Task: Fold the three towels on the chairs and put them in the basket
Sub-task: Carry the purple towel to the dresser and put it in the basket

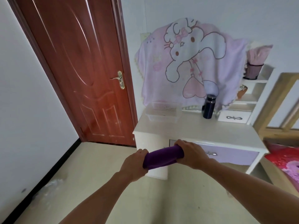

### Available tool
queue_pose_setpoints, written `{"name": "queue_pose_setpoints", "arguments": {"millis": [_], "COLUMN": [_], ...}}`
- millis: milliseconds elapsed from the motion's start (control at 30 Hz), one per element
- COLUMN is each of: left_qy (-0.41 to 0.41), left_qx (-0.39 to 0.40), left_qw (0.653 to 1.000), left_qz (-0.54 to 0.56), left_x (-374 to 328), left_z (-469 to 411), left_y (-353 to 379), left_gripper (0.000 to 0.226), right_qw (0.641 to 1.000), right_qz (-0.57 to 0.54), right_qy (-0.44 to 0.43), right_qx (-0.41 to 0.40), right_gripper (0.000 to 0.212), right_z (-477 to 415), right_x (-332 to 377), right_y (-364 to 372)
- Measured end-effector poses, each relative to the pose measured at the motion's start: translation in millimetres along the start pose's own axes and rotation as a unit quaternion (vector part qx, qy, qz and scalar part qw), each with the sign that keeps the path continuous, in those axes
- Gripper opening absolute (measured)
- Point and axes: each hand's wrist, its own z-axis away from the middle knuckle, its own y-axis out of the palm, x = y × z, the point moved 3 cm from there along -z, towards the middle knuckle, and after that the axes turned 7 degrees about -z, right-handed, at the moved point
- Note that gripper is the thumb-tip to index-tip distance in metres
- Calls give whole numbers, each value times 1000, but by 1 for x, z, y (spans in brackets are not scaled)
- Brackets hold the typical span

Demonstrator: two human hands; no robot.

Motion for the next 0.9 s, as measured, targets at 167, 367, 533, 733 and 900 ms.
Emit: {"name": "queue_pose_setpoints", "arguments": {"millis": [167,367,533,733,900], "left_qy": [1,-11,-72,-142,-259], "left_qx": [10,51,28,40,44], "left_qw": [996,977,946,902,809], "left_qz": [89,206,315,405,525], "left_x": [36,58,70,82,96], "left_z": [-118,-234,-314,-413,-494], "left_y": [-5,-10,5,37,62], "left_gripper": [46,58,60,47,35], "right_qw": [997,982,953,919,902], "right_qz": [-40,-124,-215,-292,-330], "right_qy": [66,144,209,256,273], "right_qx": [-3,-18,-49,-67,-60], "right_gripper": [49,46,40,31,31], "right_z": [-105,-201,-274,-379,-478], "right_x": [-32,-81,-138,-217,-270], "right_y": [-23,-42,-39,-26,-19]}}
